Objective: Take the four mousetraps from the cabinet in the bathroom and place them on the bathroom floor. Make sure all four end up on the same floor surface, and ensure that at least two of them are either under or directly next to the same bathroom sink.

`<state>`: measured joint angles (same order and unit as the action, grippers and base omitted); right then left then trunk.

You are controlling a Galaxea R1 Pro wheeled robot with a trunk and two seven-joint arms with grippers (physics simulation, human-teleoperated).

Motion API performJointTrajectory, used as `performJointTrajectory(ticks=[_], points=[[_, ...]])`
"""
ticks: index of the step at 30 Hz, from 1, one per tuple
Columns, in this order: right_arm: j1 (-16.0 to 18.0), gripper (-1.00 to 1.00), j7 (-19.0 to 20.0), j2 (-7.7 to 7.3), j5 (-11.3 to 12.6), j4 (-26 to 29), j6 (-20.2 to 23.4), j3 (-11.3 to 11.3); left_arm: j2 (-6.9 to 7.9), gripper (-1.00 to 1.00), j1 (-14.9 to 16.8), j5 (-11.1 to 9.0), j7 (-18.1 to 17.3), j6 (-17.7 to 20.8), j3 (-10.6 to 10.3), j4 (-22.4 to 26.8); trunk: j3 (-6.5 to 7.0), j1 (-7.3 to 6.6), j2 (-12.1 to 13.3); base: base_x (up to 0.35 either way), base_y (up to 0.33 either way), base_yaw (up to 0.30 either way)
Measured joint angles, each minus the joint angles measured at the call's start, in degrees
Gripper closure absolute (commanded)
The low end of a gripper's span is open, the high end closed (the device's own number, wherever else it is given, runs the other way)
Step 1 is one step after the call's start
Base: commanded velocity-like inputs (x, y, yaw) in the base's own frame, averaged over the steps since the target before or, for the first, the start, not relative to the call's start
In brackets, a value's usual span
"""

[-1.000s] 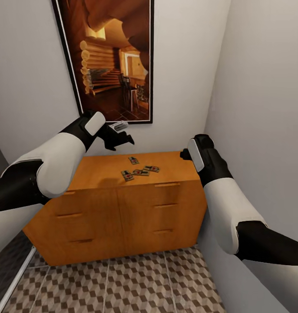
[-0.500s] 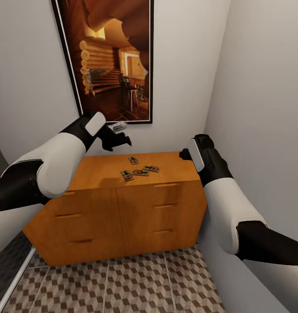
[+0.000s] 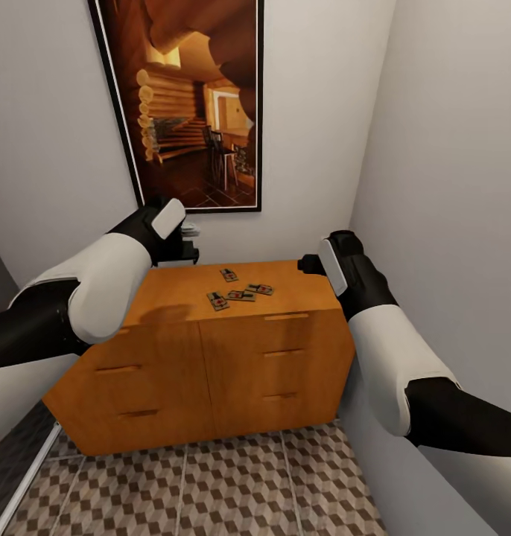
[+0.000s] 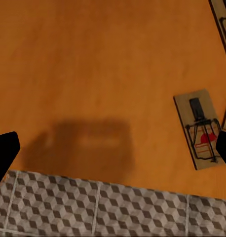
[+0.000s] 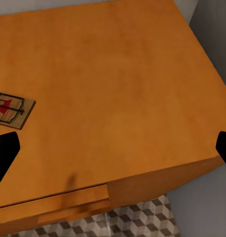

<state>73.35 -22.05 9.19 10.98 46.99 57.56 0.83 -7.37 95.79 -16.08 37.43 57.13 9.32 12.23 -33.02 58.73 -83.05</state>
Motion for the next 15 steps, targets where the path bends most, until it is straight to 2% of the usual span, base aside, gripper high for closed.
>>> performJointTrajectory(ticks=[1, 3, 7, 11, 15], points=[[0.0, -1.0, 0.02, -0.01, -0.01, 0.0, 0.01, 0.06, -0.01, -1.0, -0.04, -0.47, 0.09, -0.01, 0.0, 0.0, 0.0, 0.0, 0.0, 0.0, 0.0, 0.0], [0.0, -1.0, 0.08, -0.05, 0.0, 0.01, -0.01, 0.14, -0.04, -1.0, -0.13, -3.04, 0.43, -0.11, -0.06, -0.01, 0.0, 0.0, 0.0, 0.0, 0.0, 0.0], [-0.02, -1.0, 0.1, -0.09, 0.07, 0.01, -0.03, 0.18, -0.09, -1.0, -0.28, -5.58, 0.66, -0.3, -0.11, -0.03, 0.0, 0.0, 0.0, 0.0, 0.0, 0.0], [-0.12, -1.0, 0.11, -0.03, 0.05, 0.05, -0.04, 0.2, -0.19, -1.0, -0.89, -7.23, 0.73, -0.87, -0.11, -0.11, 0.0, 0.0, 0.0, 0.0, 0.0, 0.0], [-0.2, -1.0, 0.1, 0.0, -0.02, 0.07, -0.04, 0.2, -0.44, -1.0, -1.38, -7.96, 0.81, -2.06, -0.16, -0.26, 0.0, 0.0, 0.0, 0.0, 0.0, 0.0]])
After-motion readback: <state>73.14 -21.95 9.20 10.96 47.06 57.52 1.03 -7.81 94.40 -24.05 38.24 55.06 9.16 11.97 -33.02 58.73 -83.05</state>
